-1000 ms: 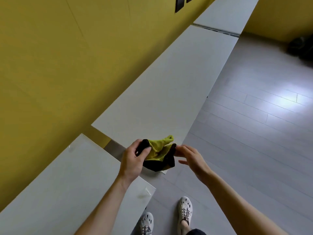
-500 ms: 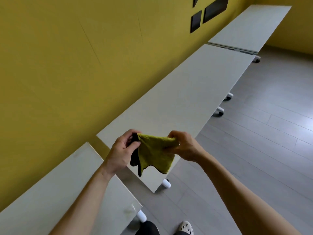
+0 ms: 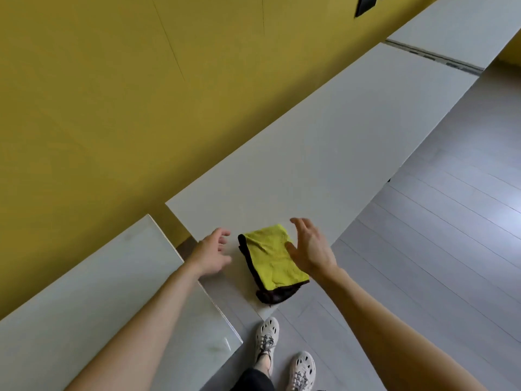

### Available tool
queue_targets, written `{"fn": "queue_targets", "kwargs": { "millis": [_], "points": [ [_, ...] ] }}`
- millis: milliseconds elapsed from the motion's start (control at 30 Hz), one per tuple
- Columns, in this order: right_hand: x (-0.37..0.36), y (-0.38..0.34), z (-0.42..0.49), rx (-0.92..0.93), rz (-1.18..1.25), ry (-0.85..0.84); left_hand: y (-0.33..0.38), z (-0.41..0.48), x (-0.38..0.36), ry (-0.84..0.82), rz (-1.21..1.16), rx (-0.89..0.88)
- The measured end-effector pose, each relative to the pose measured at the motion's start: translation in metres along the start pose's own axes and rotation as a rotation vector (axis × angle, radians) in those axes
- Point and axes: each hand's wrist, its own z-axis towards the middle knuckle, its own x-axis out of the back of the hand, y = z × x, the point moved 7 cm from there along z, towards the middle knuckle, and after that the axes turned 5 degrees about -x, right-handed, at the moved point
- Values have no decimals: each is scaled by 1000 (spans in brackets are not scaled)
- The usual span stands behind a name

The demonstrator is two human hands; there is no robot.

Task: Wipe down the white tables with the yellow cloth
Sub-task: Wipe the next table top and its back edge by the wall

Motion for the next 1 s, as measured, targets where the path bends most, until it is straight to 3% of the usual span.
{"fn": "queue_targets", "kwargs": {
  "millis": [67,267,367,600,733,833,1000],
  "points": [
    [-52,11,4,43,-131,-79,-35,10,-10,-26,164,53],
    [-142,11,19,241,-332,-46,-89,61,7,22,459,87],
    [-153,12,16,269,-366,-12,-95,107,37,73,602,126],
    [-146,11,38,420,-402,-73,-103,144,46,-33,765,175],
    [-117,4,156,213,-413,68,-100,145,46,-17,778,172],
    [-118,-15,199,133,-410,81,-97,144,49,-6,771,166],
    [-175,-53,68,379,-400,-34,-87,135,53,-12,770,151]
  ]
}}
